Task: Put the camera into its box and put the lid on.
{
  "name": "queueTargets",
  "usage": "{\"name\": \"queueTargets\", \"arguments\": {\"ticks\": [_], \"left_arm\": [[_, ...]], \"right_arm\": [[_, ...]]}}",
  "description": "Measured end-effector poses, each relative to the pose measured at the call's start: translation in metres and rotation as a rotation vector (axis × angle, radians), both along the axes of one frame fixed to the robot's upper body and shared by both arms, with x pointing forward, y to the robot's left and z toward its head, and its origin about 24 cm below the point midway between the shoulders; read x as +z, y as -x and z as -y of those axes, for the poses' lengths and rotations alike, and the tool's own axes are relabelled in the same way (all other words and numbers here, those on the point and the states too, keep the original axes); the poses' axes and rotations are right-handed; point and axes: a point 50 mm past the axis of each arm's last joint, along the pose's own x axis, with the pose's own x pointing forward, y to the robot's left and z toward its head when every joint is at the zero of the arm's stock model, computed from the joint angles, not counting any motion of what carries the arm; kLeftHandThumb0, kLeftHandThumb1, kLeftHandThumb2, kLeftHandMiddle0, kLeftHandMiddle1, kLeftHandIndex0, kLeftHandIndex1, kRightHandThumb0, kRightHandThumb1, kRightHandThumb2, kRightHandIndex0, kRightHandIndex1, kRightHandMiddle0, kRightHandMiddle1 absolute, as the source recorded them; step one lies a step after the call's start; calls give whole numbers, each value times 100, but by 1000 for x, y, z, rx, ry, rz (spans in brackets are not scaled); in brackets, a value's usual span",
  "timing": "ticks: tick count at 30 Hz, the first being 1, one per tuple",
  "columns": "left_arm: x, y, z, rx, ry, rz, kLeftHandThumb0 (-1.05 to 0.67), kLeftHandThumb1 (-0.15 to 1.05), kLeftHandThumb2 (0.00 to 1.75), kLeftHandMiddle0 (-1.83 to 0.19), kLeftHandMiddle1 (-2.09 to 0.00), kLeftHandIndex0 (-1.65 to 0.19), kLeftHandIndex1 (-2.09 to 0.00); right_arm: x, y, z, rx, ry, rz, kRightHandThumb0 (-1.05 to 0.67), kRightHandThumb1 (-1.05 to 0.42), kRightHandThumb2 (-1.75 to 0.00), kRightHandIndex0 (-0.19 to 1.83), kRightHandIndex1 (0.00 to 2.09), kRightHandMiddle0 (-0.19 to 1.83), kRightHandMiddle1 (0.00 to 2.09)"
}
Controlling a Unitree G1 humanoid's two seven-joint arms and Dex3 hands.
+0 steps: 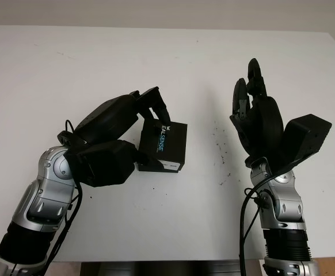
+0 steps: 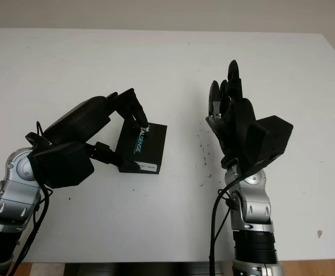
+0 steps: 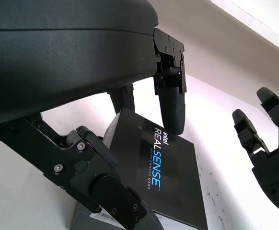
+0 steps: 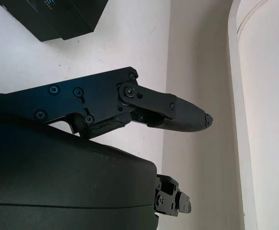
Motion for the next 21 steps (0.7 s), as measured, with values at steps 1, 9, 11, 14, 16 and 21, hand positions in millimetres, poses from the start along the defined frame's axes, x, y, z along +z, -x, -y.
{"name": "queueTargets", "arguments": {"ticks": [1, 9, 11, 14, 16, 21], "left_arm": [[0, 0, 0, 1, 0, 0, -16, 102, 5, -25, -185, -10, -167], [0, 0, 0, 6, 3, 10, -17, 102, 5, -24, -184, -9, -168], [0, 0, 0, 9, -3, 12, -17, 102, 5, -24, -184, -9, -168], [-1, 0, 0, 12, -4, 13, -17, 102, 5, -24, -184, -9, -169], [-1, 0, 0, 16, -5, 13, -17, 102, 6, -23, -184, -9, -169], [-4, 0, 0, 33, 0, 13, -18, 102, 5, -26, -186, -10, -170]], "right_arm": [[0, 0, 0, 1, 0, 1, -58, -105, -62, -14, 6, -11, 6], [0, 0, 0, 6, 1, 3, -58, -105, -64, -14, 6, -12, 6], [0, 0, 0, 8, 2, 3, -58, -105, -64, -14, 6, -11, 6], [0, 0, 0, 8, 2, 5, -59, -105, -63, -13, 6, -11, 6], [0, 0, 0, 7, 1, 5, -60, -105, -61, -13, 6, -11, 6], [1, 0, 1, 8, 2, 9, -60, -105, -62, -13, 6, -10, 6]]}}
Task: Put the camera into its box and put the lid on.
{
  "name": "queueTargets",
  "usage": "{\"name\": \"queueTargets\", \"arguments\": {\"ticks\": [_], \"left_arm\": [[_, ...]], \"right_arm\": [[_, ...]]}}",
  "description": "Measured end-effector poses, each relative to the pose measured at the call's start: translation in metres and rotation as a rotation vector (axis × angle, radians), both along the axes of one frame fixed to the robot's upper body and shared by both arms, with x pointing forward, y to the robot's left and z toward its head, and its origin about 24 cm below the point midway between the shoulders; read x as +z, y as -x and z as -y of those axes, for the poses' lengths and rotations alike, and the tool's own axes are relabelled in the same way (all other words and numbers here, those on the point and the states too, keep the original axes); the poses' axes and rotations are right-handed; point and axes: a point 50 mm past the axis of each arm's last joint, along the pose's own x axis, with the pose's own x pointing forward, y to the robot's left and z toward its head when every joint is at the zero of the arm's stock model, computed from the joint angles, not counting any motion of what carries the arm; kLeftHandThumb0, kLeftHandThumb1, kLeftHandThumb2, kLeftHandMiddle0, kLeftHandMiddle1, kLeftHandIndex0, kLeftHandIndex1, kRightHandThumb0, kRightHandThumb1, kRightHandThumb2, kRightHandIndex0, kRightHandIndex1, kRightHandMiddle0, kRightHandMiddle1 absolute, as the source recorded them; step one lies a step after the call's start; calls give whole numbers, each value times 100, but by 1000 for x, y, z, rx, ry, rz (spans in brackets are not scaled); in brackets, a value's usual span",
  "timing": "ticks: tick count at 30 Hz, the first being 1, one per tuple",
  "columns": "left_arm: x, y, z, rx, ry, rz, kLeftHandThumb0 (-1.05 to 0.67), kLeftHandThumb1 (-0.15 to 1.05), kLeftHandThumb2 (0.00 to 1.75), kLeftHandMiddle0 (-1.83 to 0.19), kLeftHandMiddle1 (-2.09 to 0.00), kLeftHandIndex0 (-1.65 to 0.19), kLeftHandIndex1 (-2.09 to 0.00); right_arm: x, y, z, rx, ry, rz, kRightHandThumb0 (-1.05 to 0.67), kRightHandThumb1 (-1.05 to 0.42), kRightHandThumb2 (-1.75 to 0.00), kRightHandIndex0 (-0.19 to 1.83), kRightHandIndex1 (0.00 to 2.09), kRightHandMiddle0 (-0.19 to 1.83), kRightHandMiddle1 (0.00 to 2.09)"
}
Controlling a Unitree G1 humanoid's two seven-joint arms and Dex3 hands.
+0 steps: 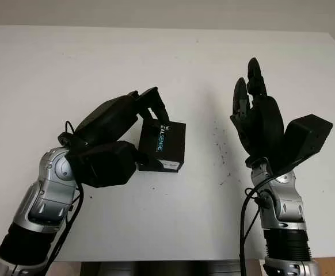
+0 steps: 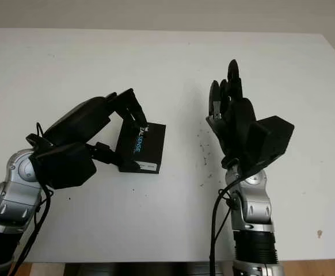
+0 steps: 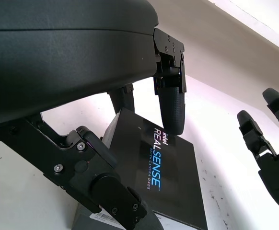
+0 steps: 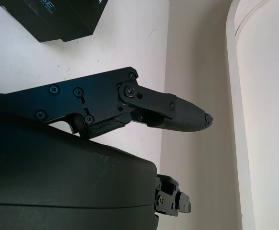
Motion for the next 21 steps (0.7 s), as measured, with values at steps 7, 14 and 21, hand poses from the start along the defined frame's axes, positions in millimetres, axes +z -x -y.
{"name": "queueTargets", "arguments": {"ticks": [7, 14, 21], "left_arm": [[-6, 1, 1, 56, 4, -24, -17, 103, 6, -24, -183, -8, -168], [-7, 2, 1, 72, 18, -41, -16, 103, 5, -23, -181, -8, -167], [-10, 3, 0, 94, 33, -66, -16, 102, 5, -22, -178, -7, -166]], "right_arm": [[0, 0, 0, 1, 0, 2, -60, -105, -61, -13, 6, -9, 7], [0, 0, 1, 1, 0, 1, -61, -105, -61, -12, 6, -9, 7], [-1, 0, 2, -5, -1, -3, -61, -105, -61, -13, 6, -9, 7]]}}
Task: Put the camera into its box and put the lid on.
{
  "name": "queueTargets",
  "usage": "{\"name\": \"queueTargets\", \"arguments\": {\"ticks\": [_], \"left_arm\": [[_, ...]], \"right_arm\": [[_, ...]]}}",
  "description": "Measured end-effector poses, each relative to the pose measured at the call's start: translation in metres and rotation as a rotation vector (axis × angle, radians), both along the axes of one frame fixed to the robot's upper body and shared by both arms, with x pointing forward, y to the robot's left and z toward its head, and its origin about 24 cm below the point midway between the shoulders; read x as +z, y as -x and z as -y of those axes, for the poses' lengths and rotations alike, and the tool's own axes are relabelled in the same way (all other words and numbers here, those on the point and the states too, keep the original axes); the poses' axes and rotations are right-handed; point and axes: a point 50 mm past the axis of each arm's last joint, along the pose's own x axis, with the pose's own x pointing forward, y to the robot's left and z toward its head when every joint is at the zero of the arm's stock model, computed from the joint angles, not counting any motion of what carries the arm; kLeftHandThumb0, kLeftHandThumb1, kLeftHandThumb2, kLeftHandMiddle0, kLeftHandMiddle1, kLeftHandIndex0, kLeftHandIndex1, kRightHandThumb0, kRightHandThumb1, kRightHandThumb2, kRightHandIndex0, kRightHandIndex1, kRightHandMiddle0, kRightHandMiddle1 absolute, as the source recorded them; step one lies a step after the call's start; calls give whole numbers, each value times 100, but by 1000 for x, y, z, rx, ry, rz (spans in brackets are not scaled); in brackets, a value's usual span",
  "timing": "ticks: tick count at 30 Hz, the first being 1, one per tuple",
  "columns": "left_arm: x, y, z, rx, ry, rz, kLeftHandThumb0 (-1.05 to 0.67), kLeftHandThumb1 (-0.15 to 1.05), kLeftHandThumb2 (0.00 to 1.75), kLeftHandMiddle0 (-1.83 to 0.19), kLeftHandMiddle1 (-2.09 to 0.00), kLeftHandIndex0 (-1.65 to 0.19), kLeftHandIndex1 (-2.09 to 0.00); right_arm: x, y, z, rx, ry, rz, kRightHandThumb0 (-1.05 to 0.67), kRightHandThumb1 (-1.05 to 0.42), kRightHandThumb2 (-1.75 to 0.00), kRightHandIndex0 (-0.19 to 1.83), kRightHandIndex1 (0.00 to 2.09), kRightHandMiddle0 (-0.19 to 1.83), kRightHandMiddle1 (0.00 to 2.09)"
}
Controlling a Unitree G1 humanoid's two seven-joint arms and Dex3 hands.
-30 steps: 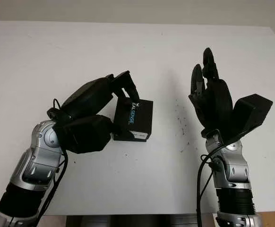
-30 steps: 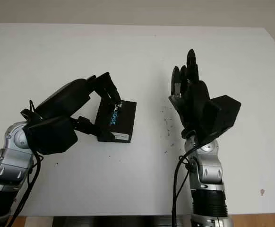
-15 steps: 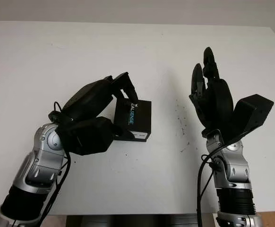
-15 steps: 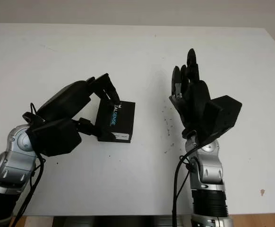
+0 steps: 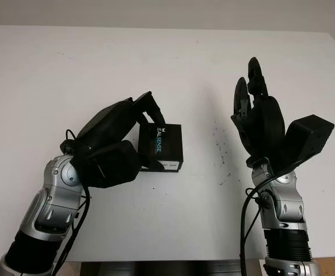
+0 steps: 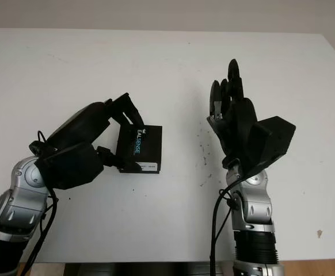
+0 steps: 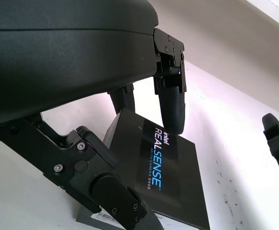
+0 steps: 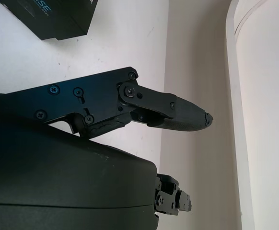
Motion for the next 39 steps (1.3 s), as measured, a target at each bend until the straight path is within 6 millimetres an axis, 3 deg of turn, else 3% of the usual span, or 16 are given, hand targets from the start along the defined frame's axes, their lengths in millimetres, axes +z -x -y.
{"name": "queueTargets", "arguments": {"ticks": [7, 10, 12, 14, 15, 17, 21, 29, 39], "left_arm": [[-1, 0, 0, 2, 1, -4, -15, 102, 5, -20, -174, -8, -165], [-1, 1, 1, 3, -38, 15, -25, 104, 7, -12, -170, -3, -158], [-1, 3, 4, -11, -151, 59, -39, 105, 17, 3, -130, 7, -130], [-1, 5, 4, -16, -280, 96, -46, 105, 22, -5, -71, 2, -93], [-1, 6, 4, -15, -343, 118, -51, 105, 25, -8, -39, -5, -64], [-2, 7, 7, -20, -434, 151, -59, 105, 35, -7, -13, -12, -34], [-4, 8, 7, -6, -544, 184, -70, 105, 53, -2, -4, -14, -19], [-8, 8, 6, 0, -575, 141, -73, 105, 64, 3, -3, -12, -11], [-8, 5, 1, -29, -356, -35, -72, 105, 63, 6, -4, -4, -5]], "right_arm": [[-1, 0, 1, -2, -2, -4, -61, -105, -61, -13, 6, -9, 6], [-1, 0, 1, -2, -2, -6, -60, -105, -60, -12, 6, -9, 6], [-1, 0, 1, -3, -2, -10, -61, -105, -59, -12, 6, -9, 6], [-1, 0, 1, -5, -2, -11, -61, -105, -58, -12, 6, -8, 6], [-1, 0, 2, -7, -3, -12, -61, -105, -58, -12, 6, -9, 6], [-2, 0, 2, -8, -3, -14, -61, -105, -59, -12, 6, -9, 6], [-2, 1, 2, -13, -4, -19, -61, -105, -60, -12, 6, -9, 6], [-1, 1, 2, -13, -4, -22, -61, -105, -60, -13, 5, -10, 5], [-2, 2, 2, 2, 5, -24, -62, -105, -60, -14, 5, -11, 5]]}}
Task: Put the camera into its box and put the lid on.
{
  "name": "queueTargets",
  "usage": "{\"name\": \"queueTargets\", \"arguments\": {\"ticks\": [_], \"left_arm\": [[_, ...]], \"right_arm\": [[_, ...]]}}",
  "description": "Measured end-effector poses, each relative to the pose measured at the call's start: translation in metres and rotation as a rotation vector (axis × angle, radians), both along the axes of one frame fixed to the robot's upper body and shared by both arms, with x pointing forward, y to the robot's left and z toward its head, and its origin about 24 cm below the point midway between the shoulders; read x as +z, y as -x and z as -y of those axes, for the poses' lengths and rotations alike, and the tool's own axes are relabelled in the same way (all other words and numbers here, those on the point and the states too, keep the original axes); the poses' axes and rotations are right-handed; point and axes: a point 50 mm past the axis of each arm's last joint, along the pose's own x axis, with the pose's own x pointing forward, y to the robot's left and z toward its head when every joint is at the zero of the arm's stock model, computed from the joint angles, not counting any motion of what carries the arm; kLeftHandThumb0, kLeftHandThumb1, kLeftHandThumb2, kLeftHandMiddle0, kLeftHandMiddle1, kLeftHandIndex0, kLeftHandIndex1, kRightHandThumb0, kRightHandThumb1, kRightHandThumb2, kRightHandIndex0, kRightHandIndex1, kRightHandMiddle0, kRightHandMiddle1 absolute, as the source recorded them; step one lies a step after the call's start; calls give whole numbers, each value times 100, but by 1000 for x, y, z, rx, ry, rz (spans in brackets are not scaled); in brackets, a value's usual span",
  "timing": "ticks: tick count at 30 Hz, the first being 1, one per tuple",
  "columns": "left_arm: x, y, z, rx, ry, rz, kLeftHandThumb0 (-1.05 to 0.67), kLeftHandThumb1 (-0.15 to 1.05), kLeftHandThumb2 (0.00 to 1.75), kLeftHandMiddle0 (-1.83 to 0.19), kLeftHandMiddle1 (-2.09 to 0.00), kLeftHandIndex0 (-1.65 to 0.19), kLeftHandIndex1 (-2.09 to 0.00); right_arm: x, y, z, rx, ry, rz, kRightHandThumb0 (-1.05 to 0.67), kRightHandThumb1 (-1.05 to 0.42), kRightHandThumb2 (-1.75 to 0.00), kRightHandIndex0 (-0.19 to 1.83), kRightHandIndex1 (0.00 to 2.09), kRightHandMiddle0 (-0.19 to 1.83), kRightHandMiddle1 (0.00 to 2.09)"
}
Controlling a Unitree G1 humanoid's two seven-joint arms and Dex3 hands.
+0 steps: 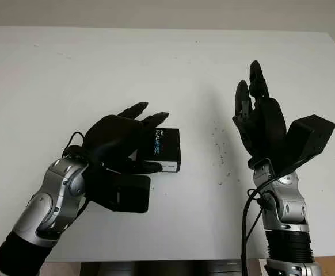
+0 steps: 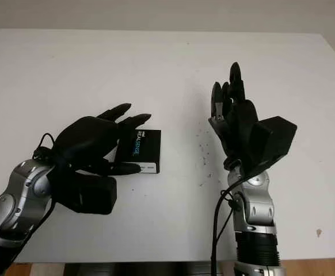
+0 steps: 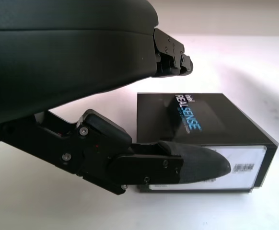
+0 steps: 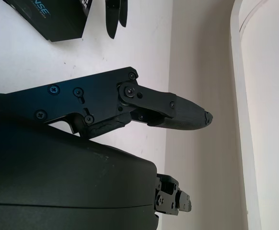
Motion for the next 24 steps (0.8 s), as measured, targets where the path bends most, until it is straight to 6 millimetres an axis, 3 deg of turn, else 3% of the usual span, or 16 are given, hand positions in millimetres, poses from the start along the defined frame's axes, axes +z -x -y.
{"name": "queueTargets", "arguments": {"ticks": [7, 15, 19, 24], "left_arm": [[18, 8, -17, -15, 304, -208, -75, 105, 60, 17, -2, 16, 0], [34, 16, -47, -86, 547, -390, -87, 105, 65, 19, -1, 19, 0], [40, 17, -63, -66, 792, -369, -83, 105, 58, 19, 0, 19, 0], [35, 13, -72, 44, 1113, -189, -75, 105, 58, 19, 0, 19, 0]], "right_arm": [[-2, 1, 1, 16, 12, -6, -60, -105, -63, -15, 4, -13, 5], [-3, 2, 1, 36, 27, 3, -60, -105, -63, -15, 5, -12, 5], [-3, 2, 1, 39, 27, 3, -61, -105, -63, -16, 5, -13, 5], [-3, 2, -1, 47, 30, 3, -62, -105, -63, -17, 4, -14, 5]]}}
